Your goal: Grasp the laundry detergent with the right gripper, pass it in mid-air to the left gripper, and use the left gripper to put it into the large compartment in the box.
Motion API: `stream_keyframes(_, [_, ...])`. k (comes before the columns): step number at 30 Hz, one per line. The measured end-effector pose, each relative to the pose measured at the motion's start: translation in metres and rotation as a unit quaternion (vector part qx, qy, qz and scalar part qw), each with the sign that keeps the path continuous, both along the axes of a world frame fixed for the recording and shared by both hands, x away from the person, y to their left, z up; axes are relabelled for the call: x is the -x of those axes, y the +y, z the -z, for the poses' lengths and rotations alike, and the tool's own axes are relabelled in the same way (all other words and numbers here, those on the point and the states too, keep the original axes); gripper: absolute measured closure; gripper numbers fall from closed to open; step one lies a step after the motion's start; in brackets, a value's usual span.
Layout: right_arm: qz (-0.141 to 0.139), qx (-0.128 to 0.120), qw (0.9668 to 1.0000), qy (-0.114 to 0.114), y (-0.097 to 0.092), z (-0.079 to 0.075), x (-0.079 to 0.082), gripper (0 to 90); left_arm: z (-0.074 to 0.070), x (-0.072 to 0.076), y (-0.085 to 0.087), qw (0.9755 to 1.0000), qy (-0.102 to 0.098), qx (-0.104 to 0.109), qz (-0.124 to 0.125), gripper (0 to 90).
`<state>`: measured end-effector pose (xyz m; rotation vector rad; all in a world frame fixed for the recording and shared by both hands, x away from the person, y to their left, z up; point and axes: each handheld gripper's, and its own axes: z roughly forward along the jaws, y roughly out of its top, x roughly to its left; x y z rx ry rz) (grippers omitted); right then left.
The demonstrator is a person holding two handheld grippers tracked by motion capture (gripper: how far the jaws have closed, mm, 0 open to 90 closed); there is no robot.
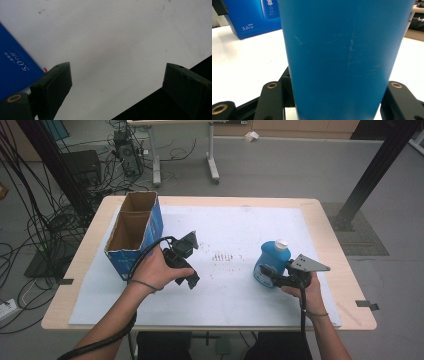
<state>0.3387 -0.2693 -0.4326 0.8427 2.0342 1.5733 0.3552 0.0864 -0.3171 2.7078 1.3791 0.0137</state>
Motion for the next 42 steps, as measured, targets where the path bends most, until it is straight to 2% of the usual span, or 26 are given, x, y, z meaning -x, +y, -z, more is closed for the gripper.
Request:
stream_keyframes(9, [-0.011, 0.002, 0.9999, 0.007, 0.002, -0.012, -0.002, 44.4, -0.017, -0.003, 0.0, 0.9999, -0.012, -0.003, 0.011, 9.0])
stream_keyframes(16, [-0.024, -0.002, 0.9997, -0.006, 0.004, -0.031, -0.004, 44.4, -0.033, -0.005, -0.002, 0.9995, -0.026, -0.007, 0.017, 9.0])
stream_keyframes(22, [-0.036, 0.006, 0.9992, -0.016, 0.006, -0.05, -0.007, 44.4, -0.054, -0.005, -0.005, 0.9987, -0.037, -0.015, 0.032, 9.0])
stream_keyframes(29, [-0.044, 0.0, 0.9989, -0.018, 0.005, -0.076, -0.012, 44.4, -0.083, -0.005, -0.01, 0.9972, -0.05, -0.022, 0.051, 8.9])
stream_keyframes(36, [-0.058, -0.002, 0.9981, -0.023, 0.002, -0.098, -0.015, 44.4, -0.11, -0.005, -0.015, 0.996, -0.05, -0.019, 0.071, 8.9])
stream_keyframes(42, [-0.074, 0.002, 0.9971, -0.015, 0.001, -0.104, -0.017, 44.4, -0.124, -0.003, -0.02, 0.9939, -0.057, -0.02, 0.093, 8.9])
